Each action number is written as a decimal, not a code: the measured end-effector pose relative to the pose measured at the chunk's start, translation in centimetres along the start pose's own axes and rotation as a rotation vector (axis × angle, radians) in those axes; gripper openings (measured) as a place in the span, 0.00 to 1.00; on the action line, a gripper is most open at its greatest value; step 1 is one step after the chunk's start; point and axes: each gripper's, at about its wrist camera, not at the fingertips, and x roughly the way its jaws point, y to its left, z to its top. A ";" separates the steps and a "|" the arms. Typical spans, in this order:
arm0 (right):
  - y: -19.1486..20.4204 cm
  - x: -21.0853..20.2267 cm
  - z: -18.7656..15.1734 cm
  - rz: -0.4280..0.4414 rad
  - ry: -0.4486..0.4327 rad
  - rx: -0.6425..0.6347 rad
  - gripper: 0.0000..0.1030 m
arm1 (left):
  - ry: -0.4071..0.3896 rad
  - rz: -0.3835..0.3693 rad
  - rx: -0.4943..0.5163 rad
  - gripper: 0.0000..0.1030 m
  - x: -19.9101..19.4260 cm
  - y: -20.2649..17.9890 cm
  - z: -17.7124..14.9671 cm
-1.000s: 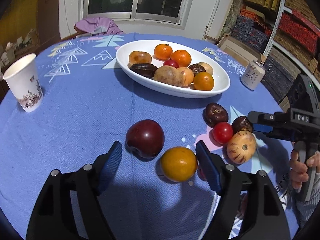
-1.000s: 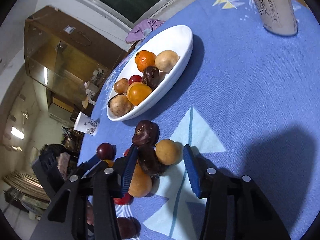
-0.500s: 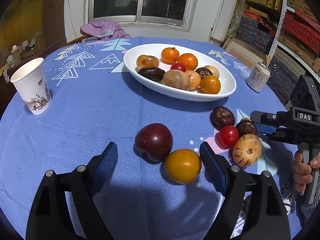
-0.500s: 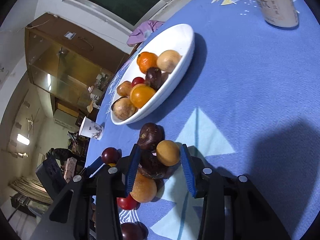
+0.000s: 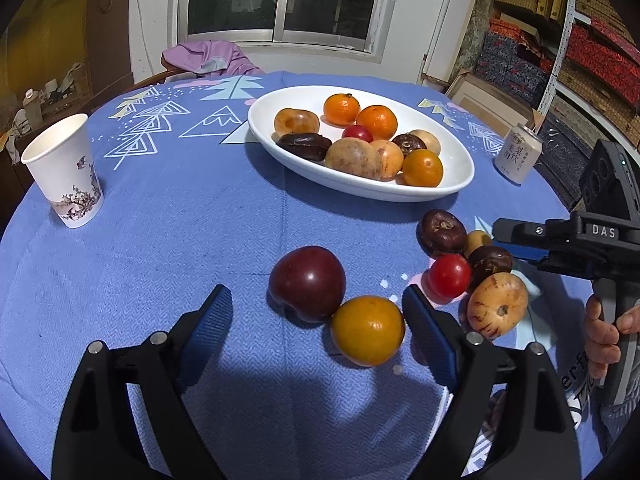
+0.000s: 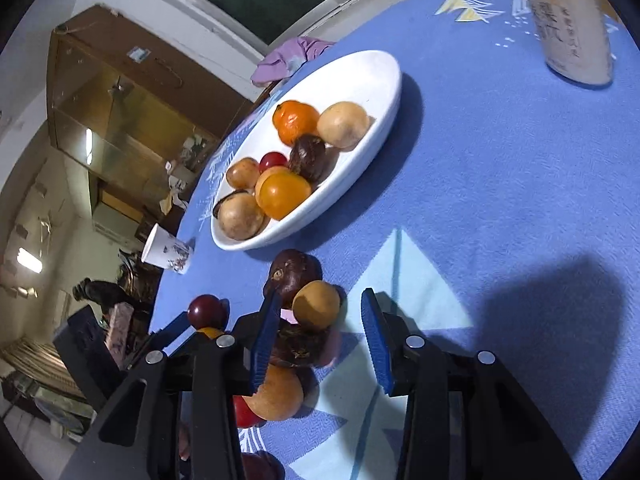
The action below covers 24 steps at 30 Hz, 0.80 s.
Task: Organize fruits
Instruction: 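Grasp a tan round fruit with the right tool while the left tool grasps a red plum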
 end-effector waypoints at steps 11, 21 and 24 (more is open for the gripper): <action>2.9 1.5 -1.0 -0.154 0.016 -0.240 0.27 | 0.005 -0.002 0.015 0.83 0.4 -0.2 0.0; 3.8 1.0 -1.6 -0.246 -0.023 -0.357 0.27 | -0.027 0.035 0.023 0.72 0.5 0.1 1.0; 3.4 0.9 -1.6 -0.240 -0.024 -0.346 0.27 | -0.022 0.017 0.016 0.67 0.1 0.3 0.8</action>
